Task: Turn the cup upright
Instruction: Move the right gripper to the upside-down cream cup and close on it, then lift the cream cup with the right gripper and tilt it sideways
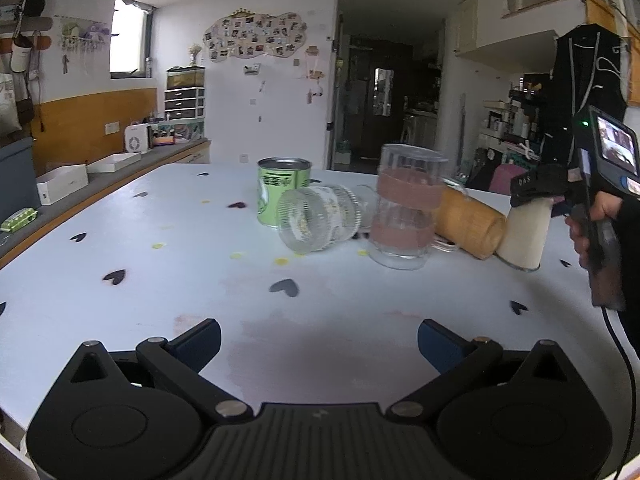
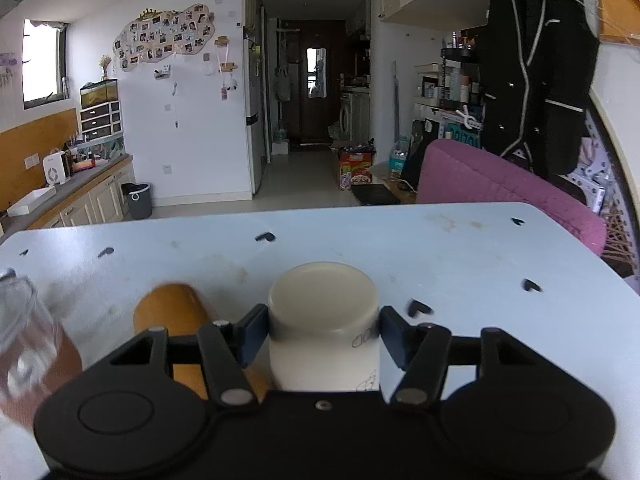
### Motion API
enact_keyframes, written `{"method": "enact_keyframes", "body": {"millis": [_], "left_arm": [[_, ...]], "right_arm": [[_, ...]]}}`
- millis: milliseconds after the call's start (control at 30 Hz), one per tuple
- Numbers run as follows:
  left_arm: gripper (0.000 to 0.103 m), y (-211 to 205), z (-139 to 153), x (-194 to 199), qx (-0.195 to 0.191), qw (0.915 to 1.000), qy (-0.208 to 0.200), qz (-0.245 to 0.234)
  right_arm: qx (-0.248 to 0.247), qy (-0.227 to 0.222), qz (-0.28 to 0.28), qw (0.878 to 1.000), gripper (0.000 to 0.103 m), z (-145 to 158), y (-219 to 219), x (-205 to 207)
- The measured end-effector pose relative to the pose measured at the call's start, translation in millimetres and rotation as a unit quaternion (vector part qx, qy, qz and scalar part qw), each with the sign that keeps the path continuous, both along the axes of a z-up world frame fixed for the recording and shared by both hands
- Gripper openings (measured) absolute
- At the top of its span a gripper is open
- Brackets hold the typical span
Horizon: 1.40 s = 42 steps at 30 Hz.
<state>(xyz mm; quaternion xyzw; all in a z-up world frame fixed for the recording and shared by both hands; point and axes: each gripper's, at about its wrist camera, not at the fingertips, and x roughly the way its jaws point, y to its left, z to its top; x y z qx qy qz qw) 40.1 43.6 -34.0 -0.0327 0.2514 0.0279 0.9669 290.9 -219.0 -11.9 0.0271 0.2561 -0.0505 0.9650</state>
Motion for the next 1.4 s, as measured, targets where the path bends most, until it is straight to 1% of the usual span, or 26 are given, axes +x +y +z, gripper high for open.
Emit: {"method": "enact_keyframes", "body": {"millis": [133, 267, 500, 700, 900, 1000, 1133, 1167, 1233, 1333, 1400], "left_arm": [[0.103, -11, 1, -6, -0.002, 0.9998, -0.004, -0.019], [0.103, -21, 4, -13, -0.001, 0.9993, -0.01, -0.037], [0.103, -43, 7, -23, 0.001, 0.9973, -0.017, -0.071], [0.103, -67, -5, -23, -0.008, 0.9925, -0.002, -0.122], [0.103, -88, -20, -18, -0.022, 0.9852, 0.012, -0.17], [0.103, -90, -23, -17, -0.03, 0.9838, 0.011, -0.177], [0.103, -91, -26, -11, -0.042, 0.9827, 0.012, -0.18], [0.103, -92, -26, -10, -0.045, 0.9823, 0.012, -0.181], [0.103, -95, -28, -7, -0.05, 0.9809, 0.011, -0.188], [0.103, -103, -30, -1, -0.052, 0.9782, 0.01, -0.201], [0.103, -109, -31, 2, -0.051, 0.9768, 0.012, -0.208]], "right_arm": [[0.002, 0.002, -0.005, 1.0, 0.062, 0, -13, -34], [0.002, 0.002, 0.01, 1.0, 0.062, -1, -19, -78], [0.008, -0.002, 0.056, 0.998, 0.062, -2, -16, -154], [0.008, 0.0, 0.106, 0.994, 0.062, -2, -5, -201], [0.002, 0.005, 0.137, 0.99, 0.063, -1, 1, -220], [-0.002, 0.009, 0.149, 0.989, 0.066, -2, 2, -220], [0.011, 0.014, 0.146, 0.989, 0.067, -4, -2, -218], [0.013, 0.012, 0.146, 0.989, 0.071, -3, -2, -219], [0.014, 0.002, 0.145, 0.989, 0.075, 2, -3, -222], [0.014, -0.011, 0.146, 0.989, 0.075, 10, -4, -222], [0.007, -0.01, 0.148, 0.989, 0.073, 12, -3, -220]]}}
